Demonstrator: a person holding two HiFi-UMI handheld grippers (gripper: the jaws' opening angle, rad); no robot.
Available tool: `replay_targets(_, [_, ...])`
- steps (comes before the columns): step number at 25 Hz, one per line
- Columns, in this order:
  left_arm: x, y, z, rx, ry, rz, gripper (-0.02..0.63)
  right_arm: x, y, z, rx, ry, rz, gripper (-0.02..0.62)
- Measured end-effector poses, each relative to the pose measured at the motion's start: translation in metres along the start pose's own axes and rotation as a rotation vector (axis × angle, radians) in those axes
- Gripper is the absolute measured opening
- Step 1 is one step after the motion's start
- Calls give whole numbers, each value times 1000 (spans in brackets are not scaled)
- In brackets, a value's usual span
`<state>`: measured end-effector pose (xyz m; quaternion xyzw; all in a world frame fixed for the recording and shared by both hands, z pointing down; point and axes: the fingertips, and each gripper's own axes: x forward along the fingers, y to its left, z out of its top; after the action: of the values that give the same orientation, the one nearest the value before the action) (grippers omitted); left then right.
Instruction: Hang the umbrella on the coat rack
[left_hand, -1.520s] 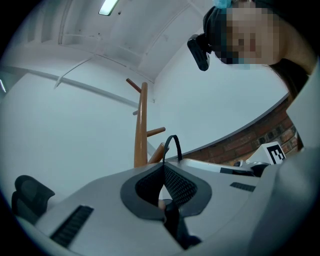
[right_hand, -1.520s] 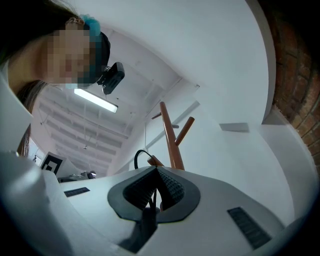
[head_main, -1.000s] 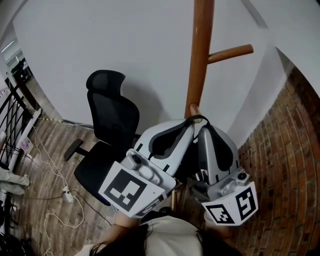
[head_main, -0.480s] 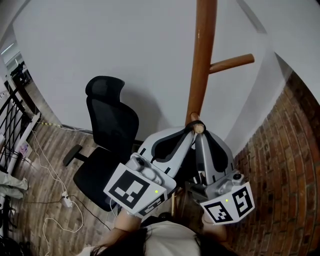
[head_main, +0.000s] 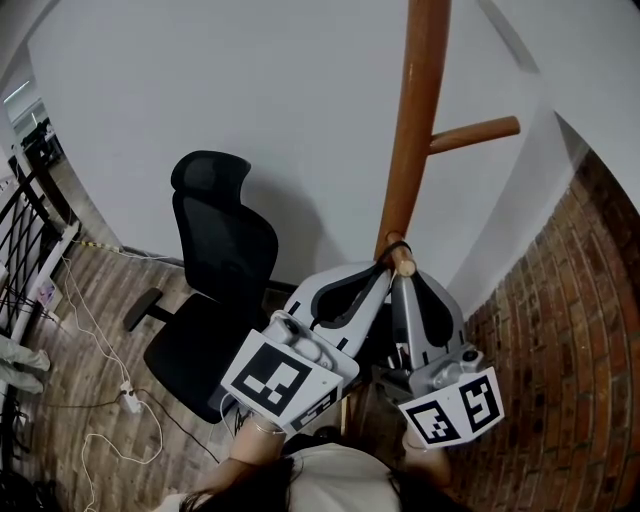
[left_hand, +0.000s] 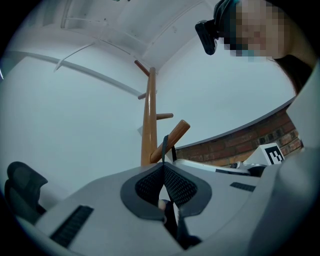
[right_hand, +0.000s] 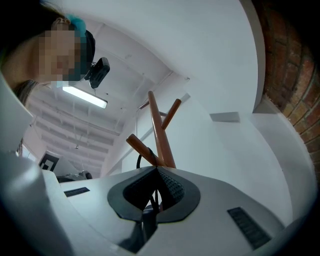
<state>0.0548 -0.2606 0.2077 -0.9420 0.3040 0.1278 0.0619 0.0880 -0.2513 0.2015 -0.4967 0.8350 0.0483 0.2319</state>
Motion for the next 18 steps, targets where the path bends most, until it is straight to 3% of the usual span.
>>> replay_targets(15, [7, 4, -9, -16, 21, -1, 9, 3, -10, -4, -12, 2, -6, 35])
replay_targets(18, [8, 2, -11, 11, 11, -10, 9, 4, -9, -4, -32, -1, -4, 37])
